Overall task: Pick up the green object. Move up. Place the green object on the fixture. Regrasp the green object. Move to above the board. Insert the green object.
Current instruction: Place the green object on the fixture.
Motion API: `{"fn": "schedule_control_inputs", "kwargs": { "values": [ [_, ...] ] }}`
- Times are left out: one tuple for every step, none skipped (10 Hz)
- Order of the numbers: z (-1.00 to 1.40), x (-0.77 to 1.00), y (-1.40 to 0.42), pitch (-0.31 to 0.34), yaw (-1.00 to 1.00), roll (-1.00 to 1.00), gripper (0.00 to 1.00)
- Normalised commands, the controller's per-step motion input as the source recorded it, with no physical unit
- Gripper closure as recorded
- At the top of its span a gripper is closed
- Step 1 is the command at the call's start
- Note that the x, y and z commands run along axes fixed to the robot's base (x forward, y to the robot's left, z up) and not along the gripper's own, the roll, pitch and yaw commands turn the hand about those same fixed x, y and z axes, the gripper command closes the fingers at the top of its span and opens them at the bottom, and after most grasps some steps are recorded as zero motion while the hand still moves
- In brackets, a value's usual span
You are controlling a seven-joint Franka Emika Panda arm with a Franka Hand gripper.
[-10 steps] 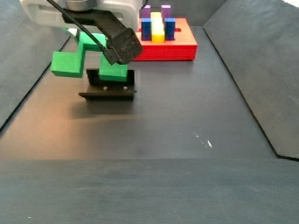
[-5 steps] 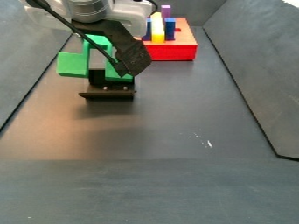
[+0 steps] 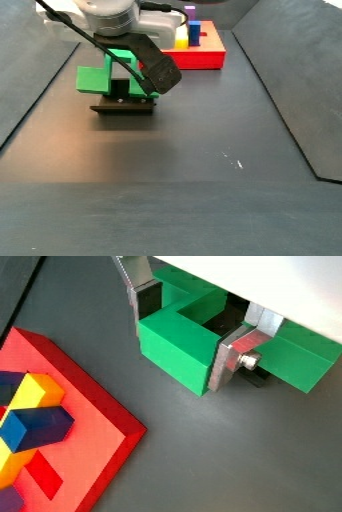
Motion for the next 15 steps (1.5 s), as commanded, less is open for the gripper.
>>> {"fn": "schedule_control_inputs", "kwargs": {
  "values": [
    [-0.02, 0.00, -0.02, 0.009, -0.31, 0.00, 1.00],
    [0.00, 0.02, 0.00, 0.034, -0.31, 0.00, 1.00],
    [0.00, 0.00, 0.00, 0.029, -0.26, 0.00, 1.00],
    [-0.13, 0.01, 0.00, 0.023, -0.17, 0.01, 1.00],
    [-0.16, 0.01, 0.03, 0.026, -0.14, 0.00, 1.00],
    [-0.11, 0.05, 0.09, 0.031, -0.08, -0.06, 1.00],
    [-0.11, 0.06, 0.08, 0.026, -0.06, -0.05, 1.00],
    [-0.09, 0.08, 0.00, 0.054, -0.06, 0.00, 1.00],
    [-0.04, 0.13, 0.06, 0.069, -0.05, 0.00, 1.00],
    [-0.03, 0.15, 0.10, 0.074, -0.07, 0.00, 1.00],
    [-0.05, 0.17, 0.23, 0.074, -0.10, 0.00, 1.00],
    [-0.02, 0.20, 0.28, 0.123, -0.09, 0.00, 1.00],
    [-0.05, 0.07, 0.13, 0.097, -0.05, 0.01, 1.00],
    [-0.15, 0.00, 0.00, 0.026, -0.07, 0.29, 1.00],
    [-0.26, 0.00, 0.00, 0.023, -0.07, 0.27, 1.00]
  ]
}}
